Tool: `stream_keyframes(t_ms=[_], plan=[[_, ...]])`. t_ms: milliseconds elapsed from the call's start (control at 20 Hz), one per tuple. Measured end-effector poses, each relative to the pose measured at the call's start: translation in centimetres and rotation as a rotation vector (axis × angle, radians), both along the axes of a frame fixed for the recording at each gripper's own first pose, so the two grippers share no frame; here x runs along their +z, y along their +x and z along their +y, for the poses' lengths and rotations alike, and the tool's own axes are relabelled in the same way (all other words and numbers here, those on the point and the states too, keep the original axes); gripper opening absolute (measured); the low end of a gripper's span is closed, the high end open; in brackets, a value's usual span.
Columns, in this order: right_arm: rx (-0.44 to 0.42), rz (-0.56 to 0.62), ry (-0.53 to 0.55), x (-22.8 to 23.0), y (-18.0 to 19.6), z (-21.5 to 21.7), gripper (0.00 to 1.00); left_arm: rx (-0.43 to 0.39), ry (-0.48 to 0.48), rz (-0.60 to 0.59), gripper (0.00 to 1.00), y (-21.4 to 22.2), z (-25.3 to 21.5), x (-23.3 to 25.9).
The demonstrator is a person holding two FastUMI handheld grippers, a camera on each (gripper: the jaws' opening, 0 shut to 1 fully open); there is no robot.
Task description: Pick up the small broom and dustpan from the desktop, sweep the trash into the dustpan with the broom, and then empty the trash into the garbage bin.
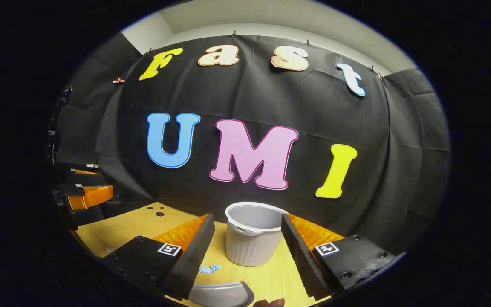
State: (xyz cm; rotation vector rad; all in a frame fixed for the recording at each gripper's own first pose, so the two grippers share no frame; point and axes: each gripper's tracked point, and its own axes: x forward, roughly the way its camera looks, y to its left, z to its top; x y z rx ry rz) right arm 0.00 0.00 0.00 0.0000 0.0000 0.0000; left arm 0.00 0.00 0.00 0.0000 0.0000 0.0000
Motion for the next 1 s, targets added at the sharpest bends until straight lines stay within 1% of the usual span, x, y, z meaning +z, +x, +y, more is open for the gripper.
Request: stream_keyframes(t_ms=[750, 900, 1000], plan=[[0.013, 0.004, -0.007, -0.1, 0.1, 0.8, 0.97, -0.008, -0.001, -0.002, 0.96, 0.1, 0.2, -0.2], [0.038, 0.02, -0.012, -0.6, 0.0, 1.3, 0.97, -0.007, -0.004, -0.002, 0.96, 0.2, 0.1, -0.1], [0.081, 0.066, -0.02, -2.0, -0.3, 1.8, 0.97, -0.006, -0.005, 0.001, 0.96, 0.1, 0.1, -0.1]])
